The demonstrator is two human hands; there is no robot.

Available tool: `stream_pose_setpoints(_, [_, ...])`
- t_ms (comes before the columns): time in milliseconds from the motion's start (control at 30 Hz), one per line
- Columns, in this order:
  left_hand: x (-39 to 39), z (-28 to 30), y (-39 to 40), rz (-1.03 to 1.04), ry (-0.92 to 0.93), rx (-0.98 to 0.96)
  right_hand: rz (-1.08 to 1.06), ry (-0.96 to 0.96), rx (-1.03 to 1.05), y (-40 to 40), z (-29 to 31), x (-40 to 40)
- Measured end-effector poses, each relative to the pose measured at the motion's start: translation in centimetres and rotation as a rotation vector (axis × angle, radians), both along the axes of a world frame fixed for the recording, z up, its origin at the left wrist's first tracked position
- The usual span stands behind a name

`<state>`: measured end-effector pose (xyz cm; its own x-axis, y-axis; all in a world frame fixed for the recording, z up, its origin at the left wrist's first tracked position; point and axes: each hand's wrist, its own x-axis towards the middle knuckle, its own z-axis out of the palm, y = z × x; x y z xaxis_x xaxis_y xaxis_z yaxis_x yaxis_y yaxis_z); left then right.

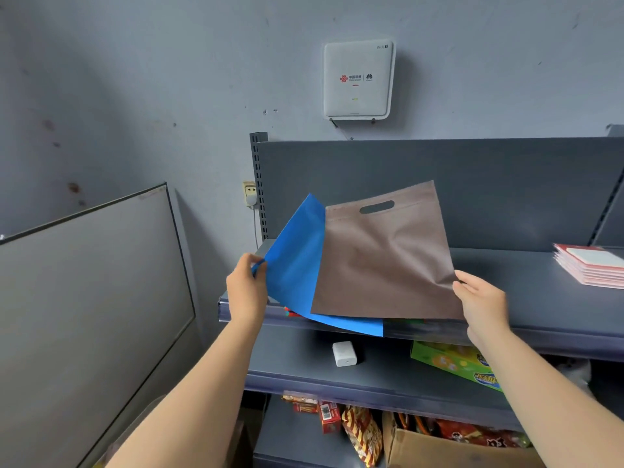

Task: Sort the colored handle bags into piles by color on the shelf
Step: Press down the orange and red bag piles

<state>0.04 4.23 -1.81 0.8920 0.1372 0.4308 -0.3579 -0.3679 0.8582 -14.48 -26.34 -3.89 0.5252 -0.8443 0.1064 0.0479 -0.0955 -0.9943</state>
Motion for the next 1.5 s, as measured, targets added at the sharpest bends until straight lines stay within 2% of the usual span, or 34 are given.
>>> stream_pose_setpoints(100, [-1.8,0.7,1.4,0.000,-0.001,-0.163,0.037,-0.074,0.102,1.8,0.3,-0.8])
stream_pose_setpoints(433, [-6.5,3.5,6.6,0.012,0.011,-0.331,0.141,-0.197,0.363,6.7,1.5,-5.1])
stream_pose_setpoints(633, [-11.3,5.9,10.9,0.115,0.019,-0.487,0.314,-0.263,0.432,10.1,3.0,-6.3])
stream_pose_setpoints(767, [-15.6,5.9,14.3,0.226,-0.003,-0.575,0.453,-0.284,0.477,12.7,3.3,-5.9])
stream_pose_setpoints(1000, [-24.7,4.7,21.4,0.462,-0.089,-0.655,0.748,-0.192,0.439,18.6,2.5,-5.5])
stream_pose_setpoints(1300, [-40.9,3.5,30.8,0.863,-0.241,-0.712,1.107,-0.056,0.562,31.5,1.7,-10.2])
stream_pose_setpoints(1500, [-50.7,3.6,35.7,1.086,-0.319,-0.694,1.330,-0.061,0.563,40.2,2.1,-14.1])
